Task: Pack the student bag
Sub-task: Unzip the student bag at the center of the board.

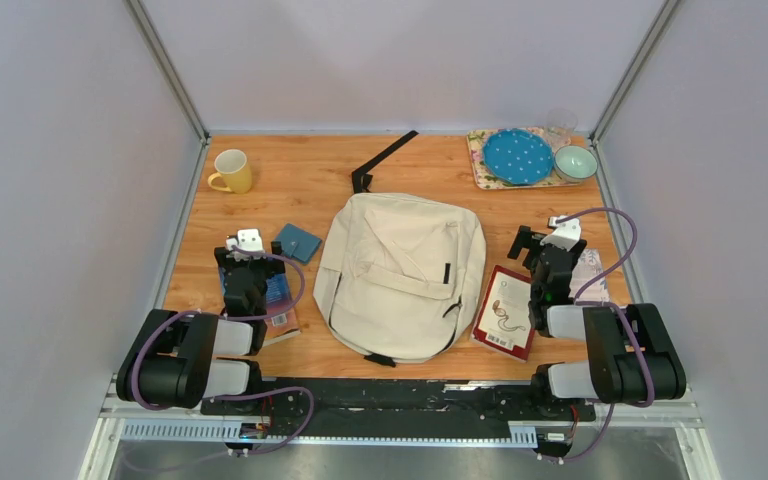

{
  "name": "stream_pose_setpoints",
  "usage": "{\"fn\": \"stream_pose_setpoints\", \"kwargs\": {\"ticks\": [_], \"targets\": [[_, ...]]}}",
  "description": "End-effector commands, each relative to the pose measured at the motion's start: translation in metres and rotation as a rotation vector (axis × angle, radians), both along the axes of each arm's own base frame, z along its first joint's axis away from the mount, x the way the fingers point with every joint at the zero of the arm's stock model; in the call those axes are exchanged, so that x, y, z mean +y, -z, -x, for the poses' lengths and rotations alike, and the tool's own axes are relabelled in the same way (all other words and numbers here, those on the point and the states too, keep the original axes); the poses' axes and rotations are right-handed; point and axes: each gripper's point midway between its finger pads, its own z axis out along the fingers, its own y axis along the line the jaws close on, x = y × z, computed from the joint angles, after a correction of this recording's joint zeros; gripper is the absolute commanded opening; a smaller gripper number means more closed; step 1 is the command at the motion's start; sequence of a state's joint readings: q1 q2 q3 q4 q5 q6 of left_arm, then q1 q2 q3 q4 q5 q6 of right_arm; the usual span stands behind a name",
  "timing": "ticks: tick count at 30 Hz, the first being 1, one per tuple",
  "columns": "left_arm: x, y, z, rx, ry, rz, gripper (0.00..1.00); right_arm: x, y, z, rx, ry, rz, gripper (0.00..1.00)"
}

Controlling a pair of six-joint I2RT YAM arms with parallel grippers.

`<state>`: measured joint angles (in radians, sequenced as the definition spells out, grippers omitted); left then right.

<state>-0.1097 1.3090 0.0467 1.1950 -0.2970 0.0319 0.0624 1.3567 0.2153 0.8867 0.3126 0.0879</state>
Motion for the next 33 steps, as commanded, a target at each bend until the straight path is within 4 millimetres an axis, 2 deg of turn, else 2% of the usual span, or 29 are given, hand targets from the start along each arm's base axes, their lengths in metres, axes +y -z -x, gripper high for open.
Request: {"fn": "stream_pose_setpoints", "kwargs": {"ticks": [1,14,15,16,17,18,20,21,22,23,24,25,26,27,29,30,32,33], "targets": [[0.006,0.071,0.072,0.192,0.009,-0.012,0.95,-0.003,-0.023,-0.008,-0.073,0.016,0.011,0.99],[0.006,0.071,0.073,0.194,0.008,-0.012,0.96,-0.002,-0.023,-0.009,-0.073,0.014,0.010,0.99],[0.012,0.068,0.073,0.179,-0.030,-0.014,0.96,-0.003,-0.023,-0.008,-0.073,0.016,0.012,0.99],[0.011,0.069,0.073,0.182,-0.026,-0.002,0.99,-0.007,-0.036,-0.010,-0.119,0.040,0.015,0.99],[0.008,0.070,0.075,0.186,-0.004,-0.004,0.99,-0.012,-0.034,-0.009,-0.082,0.078,0.017,0.99],[0.006,0.066,0.075,0.165,0.008,-0.013,0.99,-0.016,-0.038,-0.008,-0.048,0.117,-0.015,0.99],[0.017,0.051,0.071,0.116,-0.078,-0.030,0.99,-0.015,-0.061,-0.007,0.081,0.142,-0.050,0.99],[0.025,0.073,0.082,0.220,-0.151,-0.004,0.99,-0.009,-0.073,-0.009,0.103,0.113,-0.059,0.99],[0.026,0.061,0.076,0.174,-0.183,0.049,0.99,-0.007,-0.090,-0.003,0.146,0.100,-0.065,0.99],[0.025,0.047,0.066,0.152,-0.203,0.098,0.99,-0.004,-0.097,0.001,0.167,0.091,-0.082,0.99],[0.018,0.070,0.077,0.277,-0.211,0.170,0.99,0.003,-0.102,0.005,0.183,0.068,-0.117,0.99],[0.012,0.063,0.075,0.275,-0.199,0.225,0.99,0.008,-0.097,0.017,0.229,0.077,-0.180,0.99],[0.003,0.038,0.062,0.247,-0.179,0.282,0.99,0.014,-0.108,0.022,0.202,0.054,-0.217,0.99],[-0.005,0.048,0.072,0.327,-0.163,0.326,0.99,0.030,-0.108,0.026,0.207,-0.025,-0.272,0.99],[-0.012,0.026,0.069,0.309,-0.149,0.390,0.99,0.050,-0.100,0.039,0.196,-0.106,-0.363,0.99],[-0.020,0.028,0.074,0.348,-0.131,0.433,0.99,0.070,-0.095,0.045,0.208,-0.205,-0.421,0.99],[-0.031,0.012,0.072,0.330,-0.071,0.474,0.99,0.089,-0.093,0.050,0.182,-0.276,-0.518,0.99],[-0.044,0.013,0.076,0.364,-0.007,0.496,0.99,0.107,-0.080,0.060,0.220,-0.365,-0.569,0.99]]}}
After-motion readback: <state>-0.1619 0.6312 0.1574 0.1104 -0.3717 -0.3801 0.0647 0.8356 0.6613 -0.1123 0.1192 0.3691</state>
